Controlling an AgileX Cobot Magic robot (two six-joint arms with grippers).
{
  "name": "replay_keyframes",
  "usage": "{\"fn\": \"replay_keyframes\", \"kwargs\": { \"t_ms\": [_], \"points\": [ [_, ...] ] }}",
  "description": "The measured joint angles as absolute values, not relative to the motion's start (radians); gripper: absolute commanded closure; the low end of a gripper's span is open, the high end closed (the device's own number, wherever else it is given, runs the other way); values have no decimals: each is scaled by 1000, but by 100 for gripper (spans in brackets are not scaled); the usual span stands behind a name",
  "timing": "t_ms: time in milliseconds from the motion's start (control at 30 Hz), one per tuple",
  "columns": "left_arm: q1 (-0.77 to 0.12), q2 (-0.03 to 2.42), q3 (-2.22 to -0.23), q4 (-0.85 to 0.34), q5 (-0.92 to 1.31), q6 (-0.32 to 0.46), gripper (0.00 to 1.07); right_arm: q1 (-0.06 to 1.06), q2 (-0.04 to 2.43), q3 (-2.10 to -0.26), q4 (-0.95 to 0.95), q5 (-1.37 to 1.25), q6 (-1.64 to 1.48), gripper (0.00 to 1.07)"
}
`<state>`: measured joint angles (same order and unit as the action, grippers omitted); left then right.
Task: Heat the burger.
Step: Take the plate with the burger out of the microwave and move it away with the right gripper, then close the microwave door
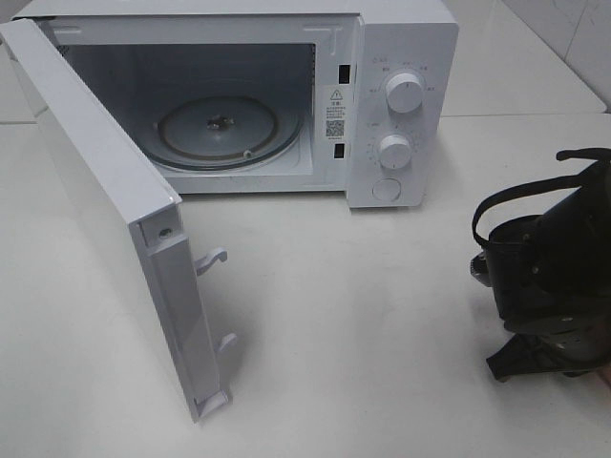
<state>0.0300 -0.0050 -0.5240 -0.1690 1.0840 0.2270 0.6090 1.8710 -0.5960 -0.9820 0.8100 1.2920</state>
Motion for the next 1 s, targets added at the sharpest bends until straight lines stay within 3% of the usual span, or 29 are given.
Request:
{"fn": "replay_keyframes", "kwargs": {
  "t_ms": [67,167,633,1000],
  "points": [
    [30,-5,-524,-169,1084,227,10,609,1866,-596,-982,814,1273,61],
    [30,-5,-524,-169,1084,227,10,609,1834,-596,-974,814,1248,52],
    [30,-5,-524,-169,1084,227,10,609,1506,-600,-736,817,831,45],
    [30,-5,-524,-169,1084,227,10,609,1145,-600,-319,808,346,23]
  ]
}}
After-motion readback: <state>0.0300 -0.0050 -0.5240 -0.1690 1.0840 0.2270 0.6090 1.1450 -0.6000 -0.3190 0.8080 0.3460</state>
